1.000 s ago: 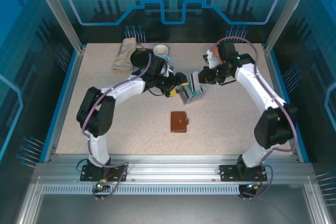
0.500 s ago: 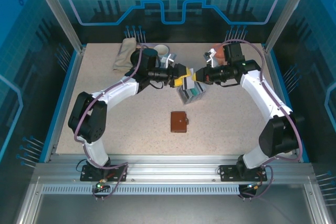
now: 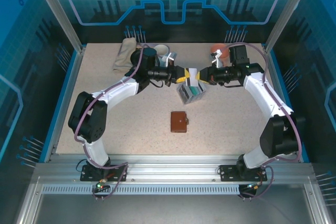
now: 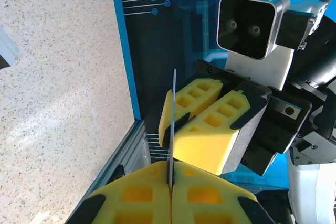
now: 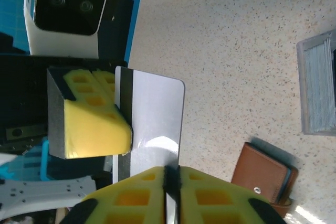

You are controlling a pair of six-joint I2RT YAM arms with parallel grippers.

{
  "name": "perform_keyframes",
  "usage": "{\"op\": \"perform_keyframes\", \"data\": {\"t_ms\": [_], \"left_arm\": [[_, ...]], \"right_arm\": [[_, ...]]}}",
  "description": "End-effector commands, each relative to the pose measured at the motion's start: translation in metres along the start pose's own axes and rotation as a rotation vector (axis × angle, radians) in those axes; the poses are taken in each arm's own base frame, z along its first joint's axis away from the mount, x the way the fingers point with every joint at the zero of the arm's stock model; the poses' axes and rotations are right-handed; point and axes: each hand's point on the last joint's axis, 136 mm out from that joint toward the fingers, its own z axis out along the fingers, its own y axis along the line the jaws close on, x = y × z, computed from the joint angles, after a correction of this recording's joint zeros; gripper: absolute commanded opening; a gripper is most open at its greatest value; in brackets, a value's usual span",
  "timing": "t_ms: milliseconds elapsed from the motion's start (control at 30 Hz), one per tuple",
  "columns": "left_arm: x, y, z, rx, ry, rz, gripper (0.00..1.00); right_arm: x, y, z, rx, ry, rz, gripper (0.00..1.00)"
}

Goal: Put the credit cards into the card holder
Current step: Pick up the credit card from the storage box.

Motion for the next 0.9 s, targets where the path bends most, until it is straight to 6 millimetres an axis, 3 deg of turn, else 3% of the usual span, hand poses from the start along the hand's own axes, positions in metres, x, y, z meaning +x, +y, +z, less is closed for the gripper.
{"op": "perform_keyframes", "data": {"t_ms": [0,100,200,300,467,633,733,800,867], "left_arm": [[0.013,-0.031,-0.004,0.075,0.046,0.054,0.05],[0.013,-0.033,-0.004,0.083,0.045,0.054,0.04],[0.012,-0.034,-0.003,0.092,0.051,0.051,0.04],[0.012,-0.036,-0.003,0.107,0.057,0.043,0.07],[0.013,-0.045,-0.005,0.134,0.057,0.052,0.13],[0.015,-0.049,-0.008,0.129,0.060,0.060,0.18],[0.016,-0.030,-0.011,0.040,0.041,0.039,0.30],[0.020,-0.002,-0.015,-0.086,0.026,-0.002,0.44],[0.026,0.030,-0.023,-0.238,0.013,-0.033,0.50]], "right_arm": [[0.003,0.007,-0.002,-0.055,0.006,0.003,0.26],[0.005,0.012,0.000,-0.088,0.026,-0.002,0.33],[0.007,0.016,0.004,-0.097,0.043,-0.009,0.31],[0.006,0.012,0.006,-0.078,0.044,-0.005,0.18],[0.006,-0.006,0.002,-0.006,0.026,0.014,0.09],[0.006,-0.010,-0.002,0.008,0.013,0.023,0.08],[0.008,-0.012,-0.007,0.023,-0.006,0.019,0.08],[0.013,-0.016,-0.009,0.055,-0.013,0.028,0.08],[0.023,-0.024,-0.010,0.106,-0.014,0.026,0.09]]}}
